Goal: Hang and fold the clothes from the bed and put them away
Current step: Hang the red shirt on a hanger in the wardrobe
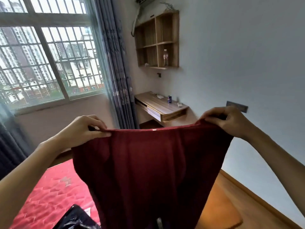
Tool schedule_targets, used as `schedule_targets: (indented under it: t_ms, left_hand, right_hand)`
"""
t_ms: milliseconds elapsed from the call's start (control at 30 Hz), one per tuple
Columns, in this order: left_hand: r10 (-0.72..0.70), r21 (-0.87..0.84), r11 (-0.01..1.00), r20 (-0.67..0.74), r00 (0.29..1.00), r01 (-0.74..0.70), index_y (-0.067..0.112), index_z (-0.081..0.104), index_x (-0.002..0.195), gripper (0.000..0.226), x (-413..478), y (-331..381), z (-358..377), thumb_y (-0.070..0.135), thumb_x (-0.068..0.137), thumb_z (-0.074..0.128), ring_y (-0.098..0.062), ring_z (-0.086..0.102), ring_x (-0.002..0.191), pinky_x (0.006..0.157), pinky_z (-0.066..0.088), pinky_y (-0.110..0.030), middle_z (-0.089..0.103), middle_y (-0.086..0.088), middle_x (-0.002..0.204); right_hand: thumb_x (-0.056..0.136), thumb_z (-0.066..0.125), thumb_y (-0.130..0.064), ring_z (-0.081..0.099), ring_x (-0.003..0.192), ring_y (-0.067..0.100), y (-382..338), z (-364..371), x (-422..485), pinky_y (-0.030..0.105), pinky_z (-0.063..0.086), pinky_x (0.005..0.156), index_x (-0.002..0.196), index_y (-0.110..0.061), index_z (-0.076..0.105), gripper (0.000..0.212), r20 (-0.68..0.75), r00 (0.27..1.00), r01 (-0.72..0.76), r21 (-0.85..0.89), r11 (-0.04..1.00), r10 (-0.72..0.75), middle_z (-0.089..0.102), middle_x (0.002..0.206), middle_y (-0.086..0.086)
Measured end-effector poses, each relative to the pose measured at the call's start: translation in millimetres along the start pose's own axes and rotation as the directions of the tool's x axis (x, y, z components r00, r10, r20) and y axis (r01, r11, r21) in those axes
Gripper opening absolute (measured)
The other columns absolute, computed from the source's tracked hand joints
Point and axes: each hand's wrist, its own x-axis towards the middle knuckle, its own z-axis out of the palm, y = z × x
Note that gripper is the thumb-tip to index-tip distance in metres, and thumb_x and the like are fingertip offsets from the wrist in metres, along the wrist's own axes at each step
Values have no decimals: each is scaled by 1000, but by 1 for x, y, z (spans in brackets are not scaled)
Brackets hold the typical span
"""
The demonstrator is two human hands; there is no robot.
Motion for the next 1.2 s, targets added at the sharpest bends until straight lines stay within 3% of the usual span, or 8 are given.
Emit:
schedule_targets:
  t_ms: [333, 533, 700, 800, 867, 967, 1067, 1200]
  left_hand:
    - [383, 358, 844, 116, 916, -399, 57, 46, 58, 28, 66, 7, 13, 72, 77, 59, -14, 58, 110, 83, 56, -43, 61, 8, 126]
    - [401, 63, 902, 244, 883, -427, 19, 78, 82, 62, 81, 44, 23, 76, 79, 54, -5, 64, 71, 74, 52, -29, 70, 13, 79]
    - [246, -339, 937, 469, 848, -85, -3, 71, 72, 78, 89, 112, 48, 74, 73, 64, -30, 61, 49, 51, 49, -26, 67, -11, 63]
    - [293, -432, 902, 648, 703, 22, 4, 75, 70, 70, 77, 168, 65, 73, 68, 70, -19, 65, 51, 48, 50, -25, 71, -15, 68]
    - [368, -452, 892, 719, 590, -7, 4, 77, 76, 69, 70, 202, 87, 72, 75, 65, -16, 67, 56, 56, 50, -24, 74, -10, 72]
    - [438, -492, 870, 739, 512, -33, 4, 77, 84, 61, 53, 253, 121, 63, 77, 65, -19, 69, 67, 67, 54, -28, 75, -9, 81]
    - [454, -496, 866, 719, 526, -69, 3, 75, 77, 68, 32, 299, 154, 69, 57, 72, -21, 64, 61, 60, 49, -27, 72, -12, 74]
    - [511, -501, 855, 771, 379, -134, 0, 78, 89, 64, -18, 368, 180, 62, 71, 72, -27, 68, 77, 73, 54, -33, 75, -20, 96]
  right_hand:
    - [79, 78, -34, 64, 92, 13, -47, -57, -73, 37, 51, 87, 88, -24, 78, 14, -224, 973, -164, -478, 863, 61, 66, 95, -14]
    - [91, 68, -31, 62, 71, 30, -110, -95, -124, 34, 49, 68, 79, -6, 70, 28, -447, 889, -347, -528, 775, 94, 65, 73, 11]
    - [93, 62, -45, 57, 70, 27, -154, -111, -170, 30, 42, 65, 71, -5, 65, 46, -614, 726, -668, -524, 528, 310, 61, 67, 12]
    - [89, 66, -46, 62, 85, 28, -180, -122, -204, 30, 43, 64, 75, -18, 72, 32, -624, 524, -847, -450, 281, 580, 67, 80, 5]
    - [88, 71, -41, 64, 76, 21, -213, -121, -228, 26, 42, 58, 67, -21, 69, 29, -582, 449, -893, -273, 357, 678, 66, 71, 0]
    - [85, 75, -31, 61, 62, 13, -239, -107, -277, 23, 44, 58, 78, -7, 74, 25, -687, 389, -819, 47, 572, 614, 68, 68, 4]
    - [86, 74, -32, 53, 63, 16, -238, -90, -341, 28, 36, 56, 71, -1, 71, 35, -793, 221, -965, -94, 244, 568, 64, 66, 14]
    - [91, 68, -37, 42, 52, 17, -287, -89, -423, 18, 27, 42, 52, -4, 54, 52, -923, 38, -989, 19, 145, 383, 45, 51, 8]
